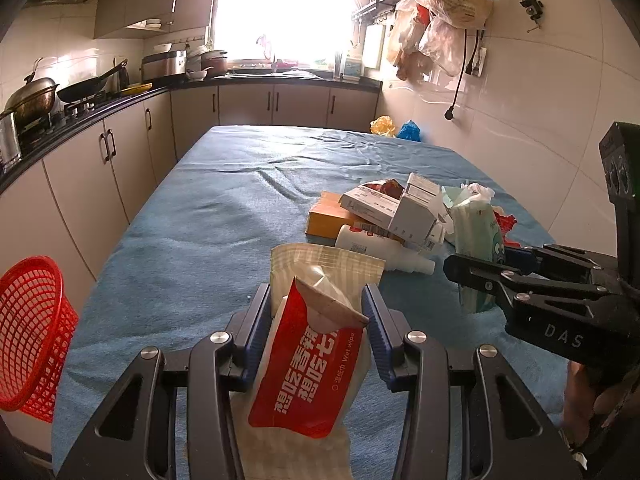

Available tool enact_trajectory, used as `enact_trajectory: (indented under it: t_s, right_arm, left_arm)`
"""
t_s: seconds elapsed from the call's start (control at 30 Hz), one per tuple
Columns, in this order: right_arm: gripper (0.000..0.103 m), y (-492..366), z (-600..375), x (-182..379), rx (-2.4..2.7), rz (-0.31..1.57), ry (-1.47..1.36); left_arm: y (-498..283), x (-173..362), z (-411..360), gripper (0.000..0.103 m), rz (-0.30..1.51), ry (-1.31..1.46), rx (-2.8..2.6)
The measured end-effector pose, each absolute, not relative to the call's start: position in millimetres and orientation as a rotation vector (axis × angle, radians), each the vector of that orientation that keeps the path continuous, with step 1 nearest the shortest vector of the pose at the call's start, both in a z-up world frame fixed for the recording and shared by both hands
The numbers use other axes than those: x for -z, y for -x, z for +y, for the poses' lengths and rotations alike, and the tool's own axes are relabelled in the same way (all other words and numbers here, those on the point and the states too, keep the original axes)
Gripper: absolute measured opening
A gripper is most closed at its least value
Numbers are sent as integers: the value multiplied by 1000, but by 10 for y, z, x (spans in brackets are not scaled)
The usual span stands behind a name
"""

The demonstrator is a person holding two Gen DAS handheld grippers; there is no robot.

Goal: Collect trash
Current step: 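Carry both items to the red basket and open both tools to drop them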

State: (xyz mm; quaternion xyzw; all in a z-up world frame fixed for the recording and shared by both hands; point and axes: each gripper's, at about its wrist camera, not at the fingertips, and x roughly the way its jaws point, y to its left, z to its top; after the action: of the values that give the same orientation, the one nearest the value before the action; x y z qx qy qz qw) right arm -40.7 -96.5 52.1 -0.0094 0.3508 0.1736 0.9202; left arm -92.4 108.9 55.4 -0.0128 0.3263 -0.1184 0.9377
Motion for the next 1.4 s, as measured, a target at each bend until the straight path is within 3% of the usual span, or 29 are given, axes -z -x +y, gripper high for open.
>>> enact_trajectory:
  t_s: [0.67,1.4]
  right_arm:
    - [42,438,-608,-621,-418,709,93]
    - [43,298,809,-1023,-770,751,121]
  left_arm:
    - [1029,-692,1451,44,623,76,176]
    - [1439,-1018,3118,44,515,271,-172]
